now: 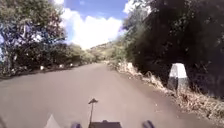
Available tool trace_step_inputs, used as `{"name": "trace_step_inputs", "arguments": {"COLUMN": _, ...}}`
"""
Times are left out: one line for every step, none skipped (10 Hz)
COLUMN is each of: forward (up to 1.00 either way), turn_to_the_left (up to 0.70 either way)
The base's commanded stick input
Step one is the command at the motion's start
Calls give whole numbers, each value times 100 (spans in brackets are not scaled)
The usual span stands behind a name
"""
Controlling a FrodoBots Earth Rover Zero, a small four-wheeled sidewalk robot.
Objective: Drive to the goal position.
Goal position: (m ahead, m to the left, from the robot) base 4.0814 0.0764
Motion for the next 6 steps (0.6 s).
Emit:
{"name": "trace_step_inputs", "arguments": {"forward": 70, "turn_to_the_left": 0}}
{"name": "trace_step_inputs", "arguments": {"forward": 70, "turn_to_the_left": 0}}
{"name": "trace_step_inputs", "arguments": {"forward": 70, "turn_to_the_left": 0}}
{"name": "trace_step_inputs", "arguments": {"forward": 70, "turn_to_the_left": 0}}
{"name": "trace_step_inputs", "arguments": {"forward": 70, "turn_to_the_left": 0}}
{"name": "trace_step_inputs", "arguments": {"forward": 70, "turn_to_the_left": 0}}
